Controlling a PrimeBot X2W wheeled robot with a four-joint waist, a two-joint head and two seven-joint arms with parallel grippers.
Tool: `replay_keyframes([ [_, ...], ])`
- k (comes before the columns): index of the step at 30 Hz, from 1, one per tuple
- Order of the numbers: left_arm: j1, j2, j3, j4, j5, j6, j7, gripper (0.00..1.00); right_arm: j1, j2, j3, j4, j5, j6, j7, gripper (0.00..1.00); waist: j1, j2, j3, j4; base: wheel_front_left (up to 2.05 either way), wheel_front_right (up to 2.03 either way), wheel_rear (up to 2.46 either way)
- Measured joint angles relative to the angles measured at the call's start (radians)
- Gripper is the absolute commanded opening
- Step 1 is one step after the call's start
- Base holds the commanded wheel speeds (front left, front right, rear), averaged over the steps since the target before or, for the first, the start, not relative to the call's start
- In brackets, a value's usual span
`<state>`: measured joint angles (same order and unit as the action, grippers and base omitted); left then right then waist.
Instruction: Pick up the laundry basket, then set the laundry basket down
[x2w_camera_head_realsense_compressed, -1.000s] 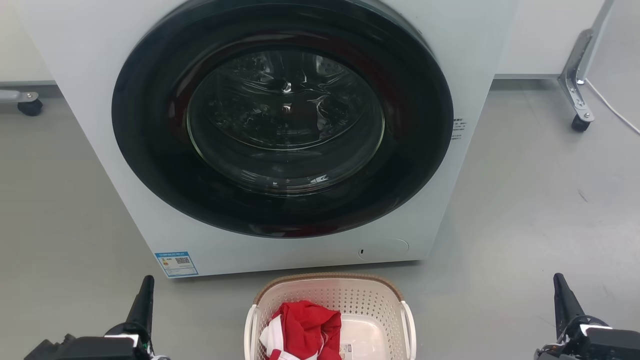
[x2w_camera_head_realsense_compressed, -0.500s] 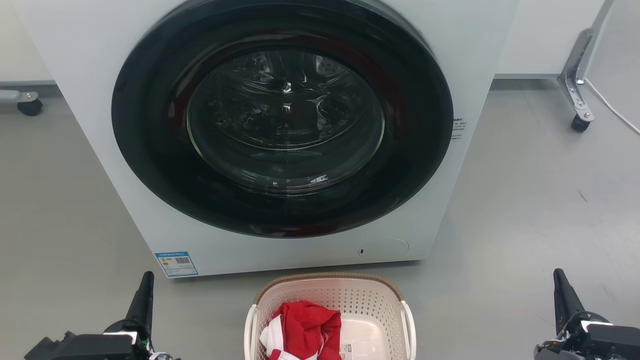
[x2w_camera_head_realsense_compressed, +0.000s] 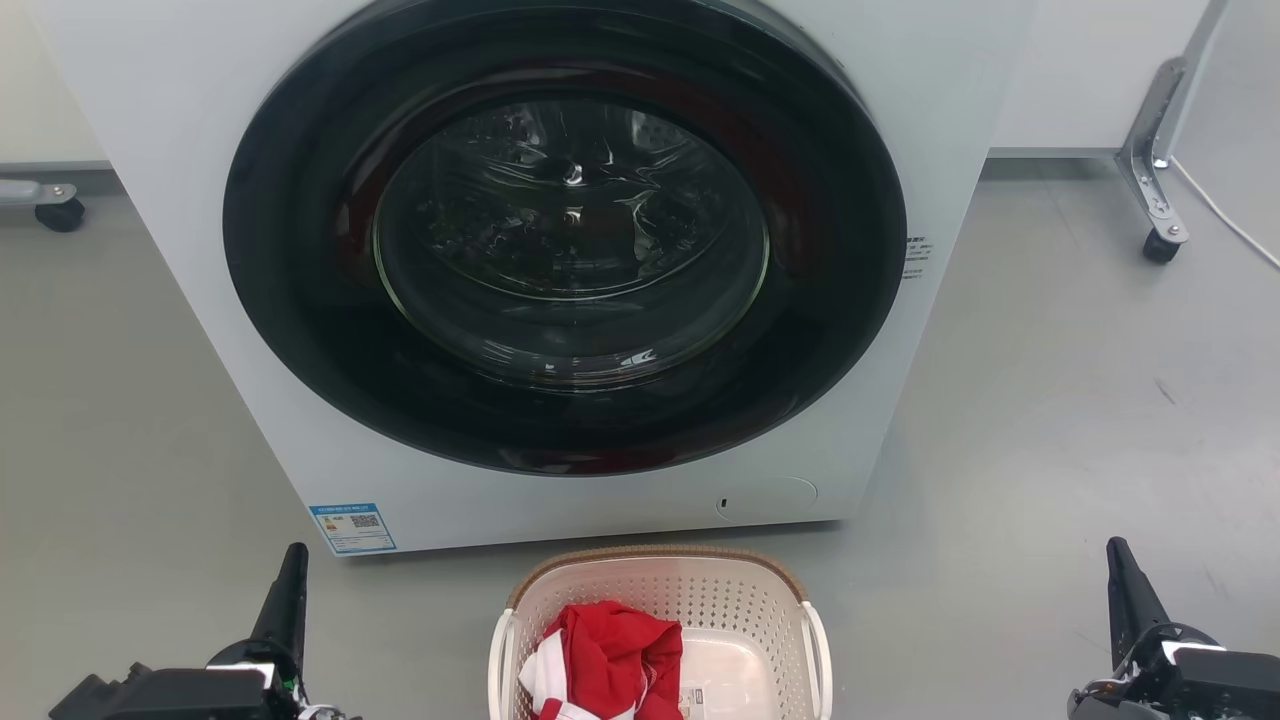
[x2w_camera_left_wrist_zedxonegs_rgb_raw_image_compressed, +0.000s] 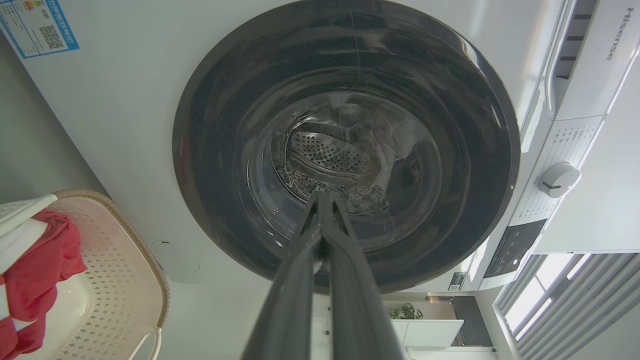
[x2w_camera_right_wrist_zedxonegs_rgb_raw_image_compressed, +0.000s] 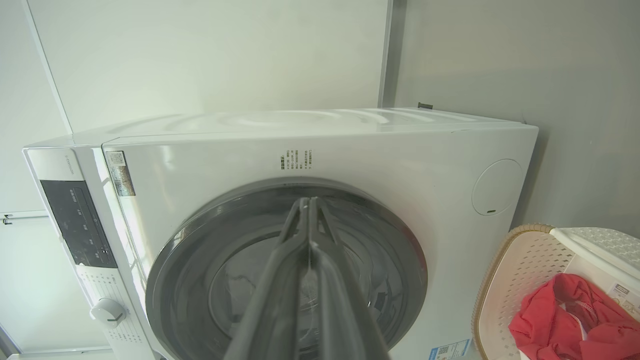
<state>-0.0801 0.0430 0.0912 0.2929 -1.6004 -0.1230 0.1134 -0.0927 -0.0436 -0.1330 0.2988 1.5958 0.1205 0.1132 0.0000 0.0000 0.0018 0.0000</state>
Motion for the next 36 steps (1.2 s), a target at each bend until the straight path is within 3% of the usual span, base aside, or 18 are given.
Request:
replay_keyframes([
  [36,0.0,0.0,0.0,0.002,0.0,0.0,0.0,0.0,0.0,0.0,0.0,0.0,0.0,0.0,0.0,0.0,0.0,0.0,0.0,0.0,0.0,0.0,0.0],
])
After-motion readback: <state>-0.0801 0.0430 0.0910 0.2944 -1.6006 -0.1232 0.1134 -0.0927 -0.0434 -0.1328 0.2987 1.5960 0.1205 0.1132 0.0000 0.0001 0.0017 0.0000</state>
